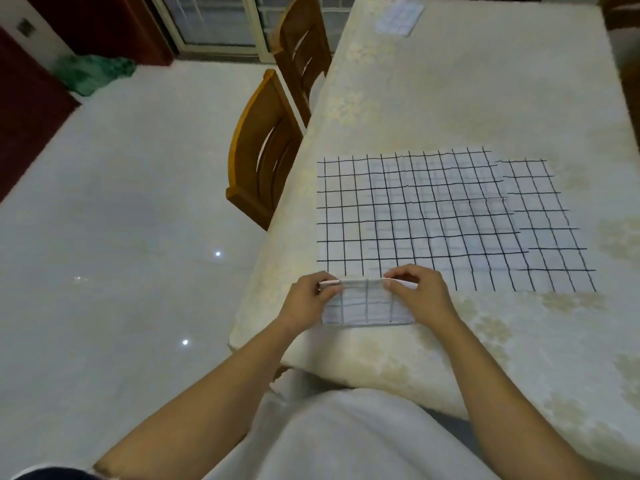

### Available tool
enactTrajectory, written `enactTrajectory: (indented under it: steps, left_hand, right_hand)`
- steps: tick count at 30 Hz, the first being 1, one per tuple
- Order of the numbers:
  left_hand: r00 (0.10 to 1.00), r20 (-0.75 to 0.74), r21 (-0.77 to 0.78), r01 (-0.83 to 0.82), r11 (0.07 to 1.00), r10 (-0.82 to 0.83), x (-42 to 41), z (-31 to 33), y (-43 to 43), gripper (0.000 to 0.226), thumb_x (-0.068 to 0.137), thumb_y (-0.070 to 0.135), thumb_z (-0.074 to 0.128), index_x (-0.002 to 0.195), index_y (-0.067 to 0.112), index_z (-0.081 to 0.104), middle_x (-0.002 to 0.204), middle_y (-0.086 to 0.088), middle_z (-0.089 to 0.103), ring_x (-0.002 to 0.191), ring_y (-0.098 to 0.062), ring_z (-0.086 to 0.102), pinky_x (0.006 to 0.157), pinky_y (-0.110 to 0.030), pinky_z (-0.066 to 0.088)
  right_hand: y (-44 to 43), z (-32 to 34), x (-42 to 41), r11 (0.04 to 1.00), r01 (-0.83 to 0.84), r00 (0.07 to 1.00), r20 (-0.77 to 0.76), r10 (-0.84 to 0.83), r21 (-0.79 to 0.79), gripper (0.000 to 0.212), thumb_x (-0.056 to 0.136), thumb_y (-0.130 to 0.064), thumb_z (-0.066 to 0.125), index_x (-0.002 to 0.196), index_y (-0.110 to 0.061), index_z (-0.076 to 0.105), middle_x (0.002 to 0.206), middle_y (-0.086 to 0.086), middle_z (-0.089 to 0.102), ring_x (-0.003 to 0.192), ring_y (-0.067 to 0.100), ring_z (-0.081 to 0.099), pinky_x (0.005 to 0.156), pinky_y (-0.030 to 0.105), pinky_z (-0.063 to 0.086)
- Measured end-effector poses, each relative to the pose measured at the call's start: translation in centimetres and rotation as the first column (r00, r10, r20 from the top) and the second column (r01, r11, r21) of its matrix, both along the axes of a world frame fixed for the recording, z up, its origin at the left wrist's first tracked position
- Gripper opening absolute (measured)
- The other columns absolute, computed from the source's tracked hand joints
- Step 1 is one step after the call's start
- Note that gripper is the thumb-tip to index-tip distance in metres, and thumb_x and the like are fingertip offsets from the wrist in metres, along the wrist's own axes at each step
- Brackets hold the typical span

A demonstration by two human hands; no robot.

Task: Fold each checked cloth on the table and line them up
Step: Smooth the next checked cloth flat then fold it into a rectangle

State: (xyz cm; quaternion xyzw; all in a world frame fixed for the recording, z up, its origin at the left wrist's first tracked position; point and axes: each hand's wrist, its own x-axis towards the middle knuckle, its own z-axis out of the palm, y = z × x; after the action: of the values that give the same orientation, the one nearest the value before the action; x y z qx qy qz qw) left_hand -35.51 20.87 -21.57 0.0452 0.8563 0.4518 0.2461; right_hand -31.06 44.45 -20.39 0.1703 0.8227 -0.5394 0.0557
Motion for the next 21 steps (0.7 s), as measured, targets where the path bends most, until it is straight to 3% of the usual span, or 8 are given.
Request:
enactTrajectory:
  steps: [3, 4, 7, 11, 13, 16, 21]
  left_hand:
    - [0.977, 0.053, 0.137, -0.211, 0.968, 0.206, -0.5, 2.0, -2.9, 0.022, 0.099, 0.035, 0.061, 0.094, 0.015, 0.071, 0.092, -0.004, 0.071, 0.09, -0.027, 0.066, 0.078, -0.035, 0.053]
    - [0.961, 0.067, 0.162, -0.277, 0.947, 0.27, -0.7, 2.7, -4.0, 0.025, 0.1, 0.036, 0.059, 0.096, 0.014, 0.071, 0.094, -0.005, 0.071, 0.092, -0.027, 0.065, 0.078, -0.033, 0.051]
    - [0.904, 0.112, 0.217, -0.427, 0.878, 0.412, -0.8, 4.3, -7.5, 0.029, 0.104, 0.041, 0.051, 0.109, 0.019, 0.07, 0.101, 0.0, 0.07, 0.095, -0.017, 0.063, 0.077, -0.026, 0.047]
    - [0.794, 0.152, 0.283, -0.606, 0.744, 0.588, -0.7, 5.4, -13.0, 0.031, 0.105, 0.042, 0.047, 0.113, 0.02, 0.068, 0.101, 0.001, 0.07, 0.094, -0.013, 0.063, 0.072, -0.022, 0.047]
    - [0.751, 0.199, 0.303, -0.658, 0.69, 0.629, -0.7, 5.4, -16.2, 0.031, 0.104, 0.045, 0.048, 0.112, 0.022, 0.067, 0.105, -0.003, 0.07, 0.098, -0.019, 0.065, 0.079, -0.03, 0.054]
    - [0.715, 0.307, 0.388, -0.696, 0.604, 0.628, -1.0, 5.3, -21.2, 0.029, 0.103, 0.042, 0.052, 0.112, 0.021, 0.069, 0.107, -0.005, 0.074, 0.101, -0.025, 0.068, 0.087, -0.04, 0.058]
    - [0.748, 0.417, 0.495, -0.664, 0.561, 0.517, -1.1, 6.0, -28.6, 0.027, 0.1, 0.03, 0.063, 0.123, 0.017, 0.066, 0.115, -0.007, 0.074, 0.105, -0.028, 0.071, 0.079, -0.041, 0.062]
  right_hand:
    - [-2.4, 1.0, -2.0, 0.993, 0.033, 0.999, 0.014, -0.031, -0.117, 0.009, 0.086, -0.02, 0.076, 0.092, -0.016, 0.074, 0.078, -0.014, 0.065, 0.063, -0.012, 0.056, 0.058, 0.003, 0.04]
    - [-3.5, 1.5, -2.7, 0.982, 0.039, 0.998, 0.051, -0.03, -0.182, 0.01, 0.087, -0.022, 0.075, 0.094, -0.016, 0.074, 0.076, -0.012, 0.065, 0.067, -0.009, 0.059, 0.059, 0.005, 0.043]
    - [-7.4, 1.8, -5.1, 0.959, 0.05, 0.99, 0.14, -0.01, -0.279, 0.02, 0.091, -0.03, 0.07, 0.101, -0.013, 0.074, 0.093, 0.001, 0.075, 0.094, 0.018, 0.07, 0.082, 0.031, 0.059]
    - [-14.2, 3.1, -6.8, 0.962, -0.026, 0.989, 0.133, 0.064, -0.271, 0.031, 0.095, -0.037, 0.062, 0.09, -0.008, 0.07, 0.088, 0.005, 0.071, 0.087, 0.02, 0.066, 0.084, 0.041, 0.056]
    - [-17.7, 3.9, -7.2, 0.972, -0.085, 0.988, 0.111, 0.111, -0.218, 0.03, 0.095, -0.036, 0.062, 0.083, -0.01, 0.069, 0.08, 0.003, 0.068, 0.081, 0.019, 0.063, 0.075, 0.039, 0.052]
    - [-22.8, 4.7, -7.5, 0.984, -0.097, 0.99, 0.082, 0.111, -0.152, 0.024, 0.098, -0.033, 0.058, 0.093, -0.012, 0.069, 0.09, 0.004, 0.071, 0.087, 0.02, 0.065, 0.072, 0.03, 0.049]
    - [-31.1, 6.1, -8.8, 0.994, -0.02, 1.0, -0.019, 0.018, -0.103, 0.021, 0.1, -0.033, 0.054, 0.108, -0.018, 0.067, 0.097, -0.001, 0.071, 0.091, 0.016, 0.068, 0.067, 0.023, 0.049]
